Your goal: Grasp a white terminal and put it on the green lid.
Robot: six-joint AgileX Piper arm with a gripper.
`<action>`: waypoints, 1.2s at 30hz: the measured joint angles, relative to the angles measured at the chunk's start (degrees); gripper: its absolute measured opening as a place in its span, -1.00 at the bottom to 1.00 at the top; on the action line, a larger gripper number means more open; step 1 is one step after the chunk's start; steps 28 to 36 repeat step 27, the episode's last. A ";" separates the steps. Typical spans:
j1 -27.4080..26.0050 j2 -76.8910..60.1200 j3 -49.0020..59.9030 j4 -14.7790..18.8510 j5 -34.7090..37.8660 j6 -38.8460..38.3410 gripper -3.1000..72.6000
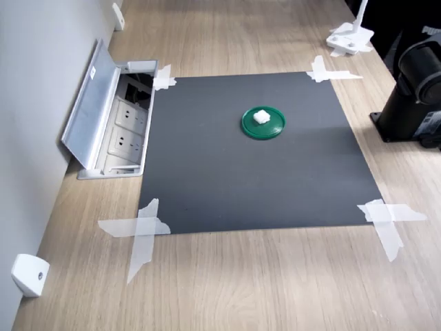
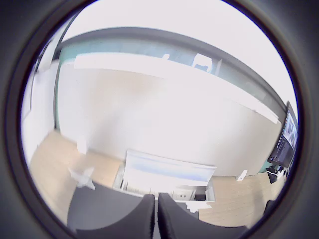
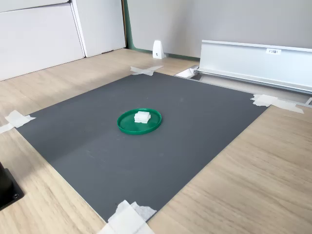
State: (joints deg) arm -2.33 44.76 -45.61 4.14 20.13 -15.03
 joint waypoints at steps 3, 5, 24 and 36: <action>0.00 -8.09 6.96 0.44 -2.15 1.61 -0.93; 0.00 -13.51 11.79 0.97 -2.20 2.00 -0.93; 0.00 -39.86 34.15 1.32 -1.75 2.18 -0.94; 0.00 -42.82 35.49 1.32 -1.75 2.18 -0.94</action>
